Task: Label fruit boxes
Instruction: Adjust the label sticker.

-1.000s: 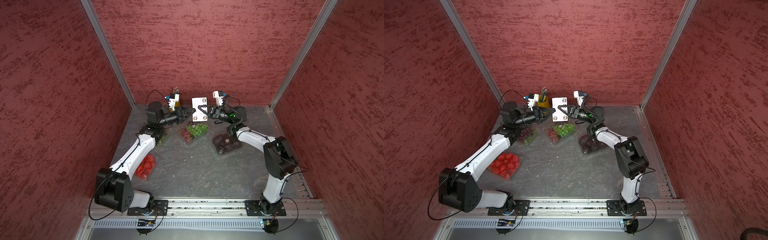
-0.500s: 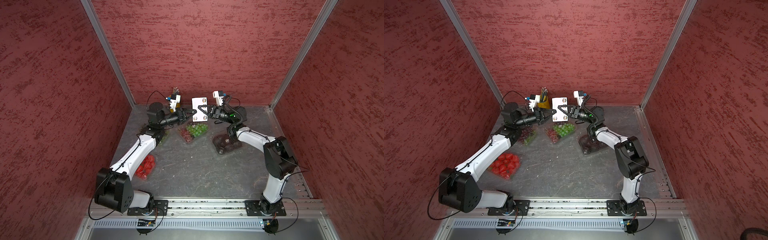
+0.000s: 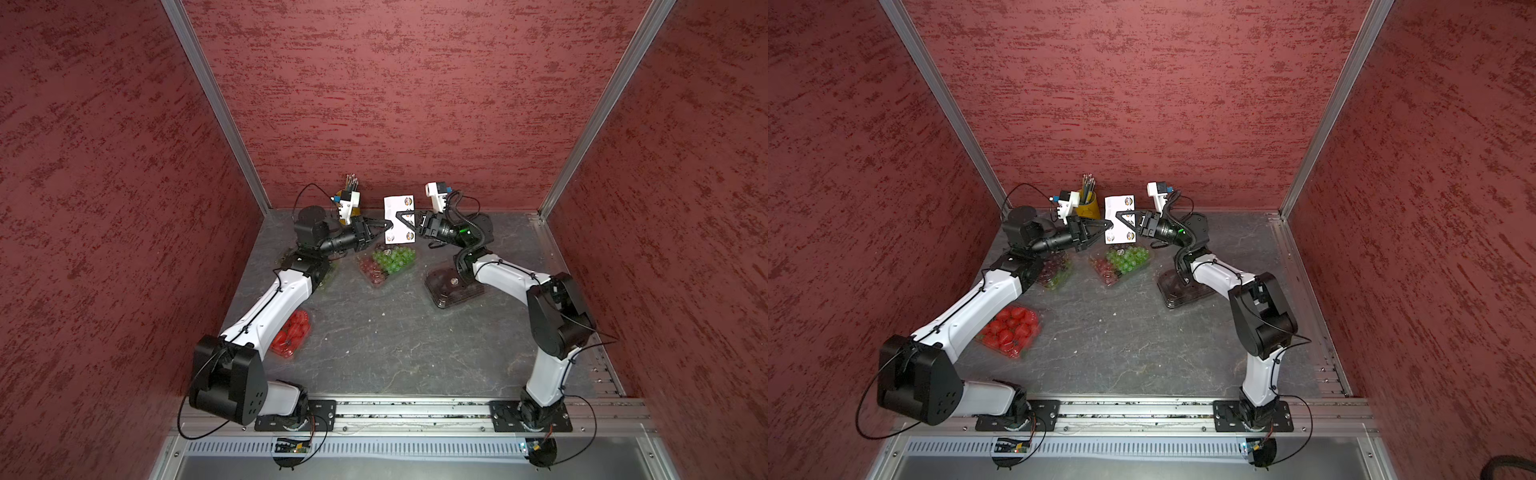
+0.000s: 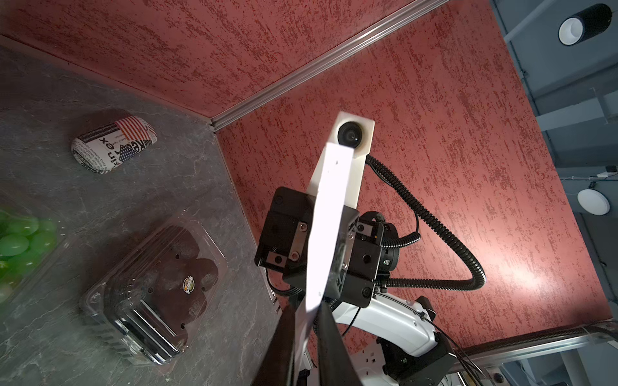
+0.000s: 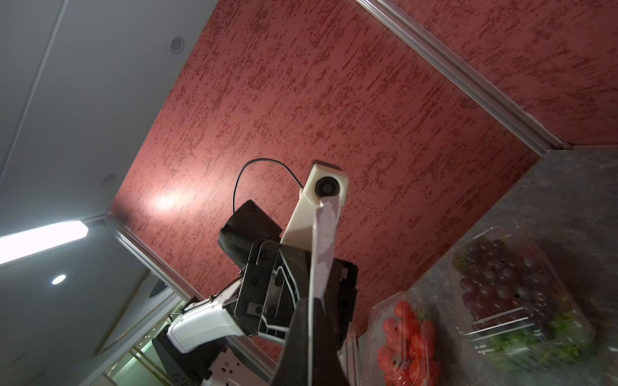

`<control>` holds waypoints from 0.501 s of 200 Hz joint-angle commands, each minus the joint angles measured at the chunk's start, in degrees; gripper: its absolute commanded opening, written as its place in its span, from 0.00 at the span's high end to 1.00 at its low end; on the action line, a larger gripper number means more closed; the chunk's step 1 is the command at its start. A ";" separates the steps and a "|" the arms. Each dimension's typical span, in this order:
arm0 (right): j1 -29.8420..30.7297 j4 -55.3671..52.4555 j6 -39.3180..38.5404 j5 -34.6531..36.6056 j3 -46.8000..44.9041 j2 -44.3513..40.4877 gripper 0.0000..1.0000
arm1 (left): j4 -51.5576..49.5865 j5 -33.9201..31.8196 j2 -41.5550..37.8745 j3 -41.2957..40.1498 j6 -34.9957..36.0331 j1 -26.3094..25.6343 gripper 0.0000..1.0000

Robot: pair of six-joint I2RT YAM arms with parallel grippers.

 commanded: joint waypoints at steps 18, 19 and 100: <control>0.28 1.07 -0.77 0.60 -0.76 -1.92 1.00 | 2.65 -0.23 -1.35 -0.69 -0.65 0.41 0.88; 0.25 1.04 -0.78 0.57 -0.76 -1.92 1.00 | 2.67 -0.27 -1.35 -0.69 -0.68 0.41 0.89; 0.26 0.70 -1.34 0.63 -1.23 -2.62 0.75 | 2.53 -0.32 -0.73 -0.25 -0.34 -0.11 1.00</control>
